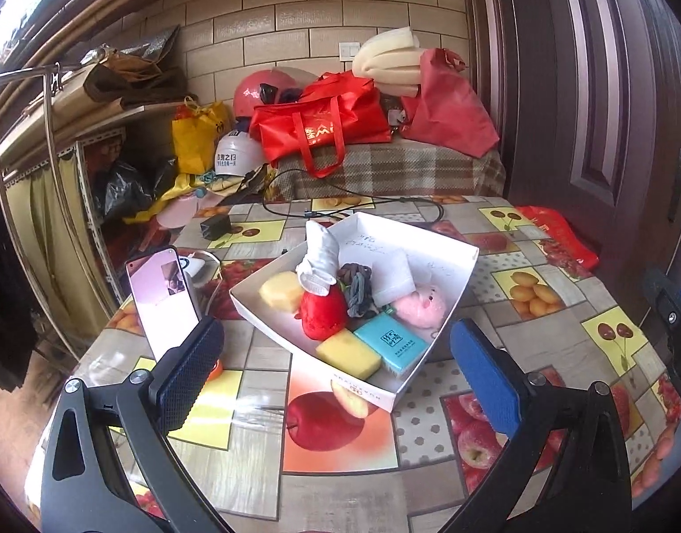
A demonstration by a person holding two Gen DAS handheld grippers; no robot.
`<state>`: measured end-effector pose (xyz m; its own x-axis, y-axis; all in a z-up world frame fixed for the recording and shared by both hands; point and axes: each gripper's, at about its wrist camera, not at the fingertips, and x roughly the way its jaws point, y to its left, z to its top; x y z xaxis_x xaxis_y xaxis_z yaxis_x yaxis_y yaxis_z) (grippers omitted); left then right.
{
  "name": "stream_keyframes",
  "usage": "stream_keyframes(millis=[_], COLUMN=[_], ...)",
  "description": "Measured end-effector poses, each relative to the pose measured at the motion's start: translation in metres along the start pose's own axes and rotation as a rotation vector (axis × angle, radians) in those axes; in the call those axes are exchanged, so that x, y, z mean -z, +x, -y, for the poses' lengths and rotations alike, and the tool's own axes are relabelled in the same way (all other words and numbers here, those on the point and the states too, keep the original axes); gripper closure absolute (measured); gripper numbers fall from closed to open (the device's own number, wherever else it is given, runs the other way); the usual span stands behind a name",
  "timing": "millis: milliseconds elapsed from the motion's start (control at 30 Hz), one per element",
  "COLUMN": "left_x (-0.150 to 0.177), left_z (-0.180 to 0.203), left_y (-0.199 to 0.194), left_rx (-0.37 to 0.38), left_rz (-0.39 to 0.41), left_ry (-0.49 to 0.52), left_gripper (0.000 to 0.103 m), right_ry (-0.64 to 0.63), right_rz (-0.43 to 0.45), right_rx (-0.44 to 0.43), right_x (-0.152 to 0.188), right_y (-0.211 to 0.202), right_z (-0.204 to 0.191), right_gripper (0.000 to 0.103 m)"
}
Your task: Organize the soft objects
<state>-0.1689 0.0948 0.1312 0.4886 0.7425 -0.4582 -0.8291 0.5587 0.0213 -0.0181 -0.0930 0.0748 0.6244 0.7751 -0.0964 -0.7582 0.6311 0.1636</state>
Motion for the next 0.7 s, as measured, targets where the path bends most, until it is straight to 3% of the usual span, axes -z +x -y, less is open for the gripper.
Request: stream_keyframes(millis=[700], left_x=[0.004], left_z=[0.014], left_y=[-0.001], left_rx=[0.033], left_rz=[-0.014], left_ry=[0.032], left_gripper=[0.0], right_ry=[0.023], right_rz=[0.002], right_rx=[-0.019], right_x=[0.002], right_y=[-0.005], right_z=[0.002], right_gripper=[0.0])
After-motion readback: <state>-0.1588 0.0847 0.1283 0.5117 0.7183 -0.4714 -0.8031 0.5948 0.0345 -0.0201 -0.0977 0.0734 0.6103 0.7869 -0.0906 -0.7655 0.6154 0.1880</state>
